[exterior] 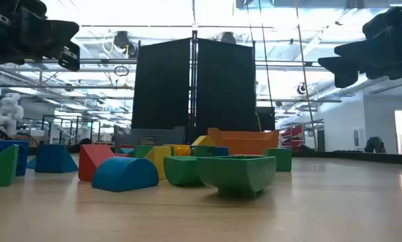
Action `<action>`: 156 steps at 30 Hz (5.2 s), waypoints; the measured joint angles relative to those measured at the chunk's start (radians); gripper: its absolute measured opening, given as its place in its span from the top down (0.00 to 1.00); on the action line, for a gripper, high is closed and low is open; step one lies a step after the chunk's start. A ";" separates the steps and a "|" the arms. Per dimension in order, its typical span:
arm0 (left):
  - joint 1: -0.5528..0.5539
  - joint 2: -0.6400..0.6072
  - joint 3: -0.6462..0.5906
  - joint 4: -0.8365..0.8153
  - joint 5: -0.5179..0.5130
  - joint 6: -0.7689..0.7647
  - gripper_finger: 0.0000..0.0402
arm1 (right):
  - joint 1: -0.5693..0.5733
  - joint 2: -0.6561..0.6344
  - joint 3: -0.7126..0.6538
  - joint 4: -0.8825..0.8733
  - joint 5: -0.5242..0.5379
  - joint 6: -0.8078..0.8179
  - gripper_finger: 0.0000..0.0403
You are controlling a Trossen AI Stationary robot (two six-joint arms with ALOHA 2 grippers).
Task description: Sort blocks by size
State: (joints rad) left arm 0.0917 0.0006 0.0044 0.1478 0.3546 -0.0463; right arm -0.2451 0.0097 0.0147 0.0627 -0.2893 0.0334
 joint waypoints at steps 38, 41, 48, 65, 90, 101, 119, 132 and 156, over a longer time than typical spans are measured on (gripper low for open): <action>0.000 0.000 0.000 0.000 0.000 0.000 1.00 | 0.000 0.000 0.000 0.000 0.000 0.000 0.43; 0.000 0.000 0.000 0.000 0.000 0.000 1.00 | 0.000 0.000 0.000 0.000 0.002 0.000 0.43; 0.000 0.000 0.000 0.000 0.000 0.000 1.00 | 0.000 0.000 0.000 0.057 -0.001 0.076 0.43; 0.000 0.000 0.000 0.000 0.000 0.000 1.00 | 0.011 0.001 0.000 0.131 0.217 0.666 0.43; 0.000 0.002 -0.001 0.810 -0.322 -0.262 1.00 | 0.142 0.709 0.682 -0.190 0.235 0.522 0.43; -0.001 0.002 0.000 0.861 -0.401 -0.254 1.00 | 0.285 1.183 1.030 -0.333 0.178 0.272 0.43; 0.000 0.002 0.000 0.837 -0.403 -0.209 1.00 | 0.382 1.438 1.154 -0.869 0.320 0.181 0.43; -0.001 0.002 0.028 0.767 -0.364 -0.263 1.00 | 0.370 1.561 1.153 -0.963 0.450 1.003 0.43; 0.000 0.069 0.098 0.320 -0.385 -0.290 0.76 | 0.407 1.813 1.153 -0.779 0.391 1.362 0.25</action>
State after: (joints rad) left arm 0.0914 0.0696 0.1024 0.4683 -0.0299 -0.3359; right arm 0.1619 1.8224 1.1679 -0.7163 0.1020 1.3957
